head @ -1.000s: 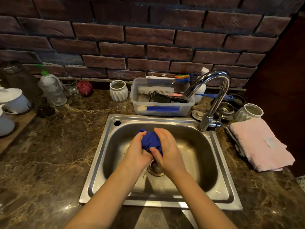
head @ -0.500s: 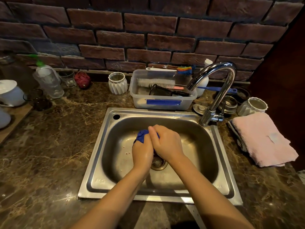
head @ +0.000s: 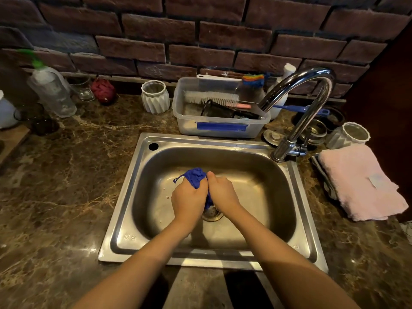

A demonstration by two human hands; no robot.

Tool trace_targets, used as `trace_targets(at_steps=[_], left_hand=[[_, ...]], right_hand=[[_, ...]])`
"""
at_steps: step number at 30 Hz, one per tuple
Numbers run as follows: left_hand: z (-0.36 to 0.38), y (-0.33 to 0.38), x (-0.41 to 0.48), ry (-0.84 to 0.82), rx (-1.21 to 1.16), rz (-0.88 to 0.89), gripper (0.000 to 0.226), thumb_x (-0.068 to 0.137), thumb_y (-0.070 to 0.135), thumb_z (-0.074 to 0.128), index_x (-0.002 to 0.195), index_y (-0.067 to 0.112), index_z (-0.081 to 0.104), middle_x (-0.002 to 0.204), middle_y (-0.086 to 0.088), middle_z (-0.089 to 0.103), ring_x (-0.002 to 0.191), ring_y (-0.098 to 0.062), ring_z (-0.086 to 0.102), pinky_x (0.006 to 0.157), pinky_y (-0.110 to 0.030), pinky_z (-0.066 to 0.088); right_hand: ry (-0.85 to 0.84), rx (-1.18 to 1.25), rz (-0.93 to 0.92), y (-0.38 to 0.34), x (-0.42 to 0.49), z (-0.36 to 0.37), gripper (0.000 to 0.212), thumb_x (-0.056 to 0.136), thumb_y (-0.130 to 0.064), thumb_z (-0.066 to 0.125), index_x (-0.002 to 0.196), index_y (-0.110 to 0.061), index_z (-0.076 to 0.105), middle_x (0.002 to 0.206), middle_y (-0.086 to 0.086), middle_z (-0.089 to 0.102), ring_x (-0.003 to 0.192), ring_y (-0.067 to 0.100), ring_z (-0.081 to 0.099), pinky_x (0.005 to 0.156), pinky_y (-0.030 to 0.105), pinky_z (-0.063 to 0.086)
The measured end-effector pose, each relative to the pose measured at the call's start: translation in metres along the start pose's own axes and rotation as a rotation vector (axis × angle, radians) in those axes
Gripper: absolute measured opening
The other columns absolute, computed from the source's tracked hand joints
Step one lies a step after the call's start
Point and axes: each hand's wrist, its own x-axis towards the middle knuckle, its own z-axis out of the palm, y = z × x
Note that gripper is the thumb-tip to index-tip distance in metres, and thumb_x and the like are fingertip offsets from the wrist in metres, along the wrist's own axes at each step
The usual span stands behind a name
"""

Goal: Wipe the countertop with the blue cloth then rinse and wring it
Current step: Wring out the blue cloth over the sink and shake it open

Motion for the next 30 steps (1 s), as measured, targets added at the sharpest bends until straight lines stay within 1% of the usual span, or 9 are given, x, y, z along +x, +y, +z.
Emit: trace_targets(at_steps=[5, 10, 15, 18, 20, 22, 25, 27, 30], left_hand=[[-0.001, -0.009, 0.009, -0.051, 0.015, 0.059, 0.032, 0.088, 0.013, 0.054, 0.057, 0.020, 0.049, 0.058, -0.004, 0.056, 0.060, -0.021, 0.055, 0.055, -0.028, 0.040], [-0.003, -0.013, 0.011, -0.106, -0.099, 0.034, 0.026, 0.088, 0.011, 0.055, 0.063, 0.017, 0.055, 0.066, -0.012, 0.062, 0.068, -0.027, 0.062, 0.065, -0.036, 0.049], [-0.007, -0.006, 0.013, -0.151, -0.233, -0.136, 0.023, 0.091, 0.012, 0.052, 0.069, 0.017, 0.056, 0.068, -0.001, 0.060, 0.068, -0.015, 0.059, 0.063, -0.023, 0.048], [-0.011, -0.010, 0.015, -0.151, -0.336, -0.306, 0.018, 0.091, 0.017, 0.050, 0.075, 0.018, 0.057, 0.078, -0.007, 0.064, 0.079, -0.026, 0.063, 0.070, -0.036, 0.051], [-0.015, -0.011, 0.014, -0.163, -0.421, -0.419, 0.017, 0.092, 0.021, 0.050, 0.077, 0.018, 0.057, 0.076, -0.008, 0.062, 0.067, -0.022, 0.060, 0.052, -0.028, 0.050], [-0.020, -0.007, 0.011, -0.196, -0.506, -0.517, 0.018, 0.093, 0.027, 0.051, 0.082, 0.014, 0.056, 0.068, -0.005, 0.058, 0.050, -0.011, 0.055, 0.037, -0.016, 0.039], [-0.020, 0.000, 0.005, -0.311, -0.624, -0.620, 0.034, 0.092, 0.041, 0.051, 0.094, 0.009, 0.064, 0.080, -0.011, 0.067, 0.061, -0.014, 0.064, 0.049, -0.023, 0.050], [-0.019, 0.006, 0.000, -0.375, -0.678, -0.661, 0.041, 0.092, 0.048, 0.047, 0.102, 0.012, 0.065, 0.090, -0.010, 0.070, 0.075, -0.020, 0.066, 0.059, -0.029, 0.051], [-0.021, 0.014, -0.004, -0.475, -0.689, -0.655, 0.044, 0.093, 0.052, 0.039, 0.086, 0.015, 0.062, 0.057, -0.002, 0.059, 0.041, -0.011, 0.050, 0.038, -0.018, 0.038]], right_hand=[[-0.077, 0.118, 0.125, 0.003, 0.005, 0.007, 0.047, 0.099, -0.034, 0.030, 0.088, -0.002, 0.063, 0.085, 0.014, 0.063, 0.075, 0.021, 0.055, 0.073, 0.033, 0.043], [-0.067, 0.130, 0.120, 0.004, 0.004, 0.010, 0.050, 0.099, -0.037, 0.029, 0.090, -0.003, 0.064, 0.089, 0.018, 0.067, 0.079, 0.023, 0.059, 0.077, 0.037, 0.048], [-0.064, 0.105, 0.015, 0.002, -0.004, 0.001, 0.048, 0.100, -0.039, 0.024, 0.067, -0.019, 0.052, 0.069, 0.002, 0.056, 0.068, 0.014, 0.054, 0.060, 0.021, 0.040], [-0.157, 0.092, -0.037, 0.005, -0.013, -0.009, 0.039, 0.098, -0.048, 0.023, 0.083, -0.026, 0.051, 0.082, 0.000, 0.058, 0.073, 0.010, 0.055, 0.062, 0.018, 0.043], [-0.137, 0.066, -0.138, 0.011, -0.025, -0.018, 0.034, 0.096, -0.049, 0.029, 0.114, -0.027, 0.049, 0.109, -0.003, 0.056, 0.089, 0.007, 0.055, 0.072, 0.019, 0.046], [-0.034, -0.124, -0.378, 0.017, -0.039, -0.024, 0.043, 0.093, -0.045, 0.042, 0.132, -0.027, 0.039, 0.127, -0.009, 0.046, 0.106, 0.005, 0.049, 0.084, 0.019, 0.044], [-0.030, -0.423, -0.632, 0.020, -0.048, -0.017, 0.064, 0.085, -0.056, 0.048, 0.140, -0.030, 0.031, 0.141, -0.006, 0.035, 0.122, 0.009, 0.038, 0.092, 0.020, 0.039], [-0.001, -0.450, -0.631, 0.016, -0.043, -0.015, 0.074, 0.078, -0.064, 0.043, 0.141, -0.028, 0.031, 0.137, -0.002, 0.036, 0.120, 0.012, 0.039, 0.090, 0.023, 0.041], [0.086, -0.400, -0.700, 0.010, -0.034, -0.017, 0.067, 0.078, -0.060, 0.041, 0.132, -0.021, 0.044, 0.115, 0.001, 0.049, 0.099, 0.012, 0.048, 0.075, 0.021, 0.043]])
